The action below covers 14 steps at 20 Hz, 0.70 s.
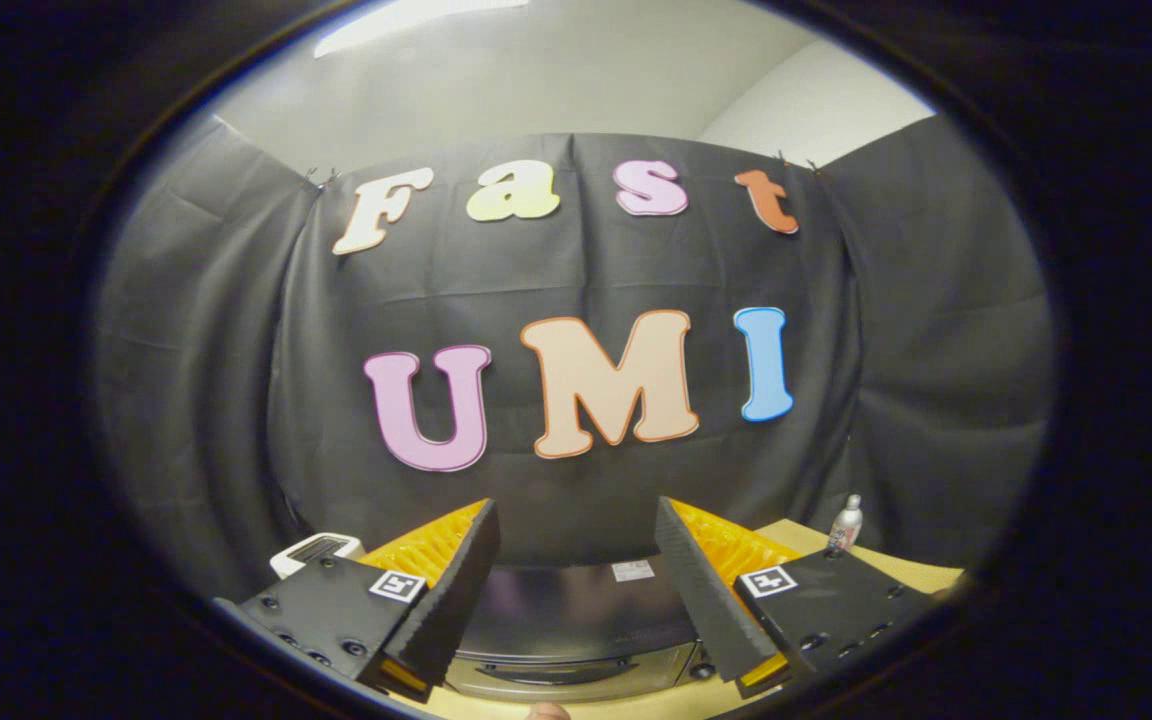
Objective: Open the toaster oven, put the food inside, and close the toaster oven door.
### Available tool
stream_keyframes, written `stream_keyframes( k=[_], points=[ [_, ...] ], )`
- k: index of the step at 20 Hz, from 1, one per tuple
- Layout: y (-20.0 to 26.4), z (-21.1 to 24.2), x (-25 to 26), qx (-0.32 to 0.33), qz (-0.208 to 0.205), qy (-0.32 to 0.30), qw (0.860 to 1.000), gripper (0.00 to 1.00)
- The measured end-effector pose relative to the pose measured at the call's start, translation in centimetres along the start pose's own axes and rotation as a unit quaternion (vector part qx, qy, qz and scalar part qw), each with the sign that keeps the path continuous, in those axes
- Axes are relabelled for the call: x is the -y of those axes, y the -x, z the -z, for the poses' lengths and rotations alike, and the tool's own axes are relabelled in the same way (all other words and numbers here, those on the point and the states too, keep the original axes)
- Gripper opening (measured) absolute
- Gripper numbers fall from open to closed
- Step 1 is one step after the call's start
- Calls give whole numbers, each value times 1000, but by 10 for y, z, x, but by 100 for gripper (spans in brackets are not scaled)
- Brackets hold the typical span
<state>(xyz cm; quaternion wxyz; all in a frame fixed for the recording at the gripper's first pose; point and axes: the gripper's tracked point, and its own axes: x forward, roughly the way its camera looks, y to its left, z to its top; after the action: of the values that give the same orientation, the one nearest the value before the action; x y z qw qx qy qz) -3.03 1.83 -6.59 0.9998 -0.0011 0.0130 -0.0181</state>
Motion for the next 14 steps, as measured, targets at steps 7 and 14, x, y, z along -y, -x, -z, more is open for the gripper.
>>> stream_keyframes(
  k=[7, 14],
  points=[
    [1, 47, 3, -13, -3, 22, 1000, 98],
    [3, 138, -11, -86, -23, 35, 995, 98]
  ],
)
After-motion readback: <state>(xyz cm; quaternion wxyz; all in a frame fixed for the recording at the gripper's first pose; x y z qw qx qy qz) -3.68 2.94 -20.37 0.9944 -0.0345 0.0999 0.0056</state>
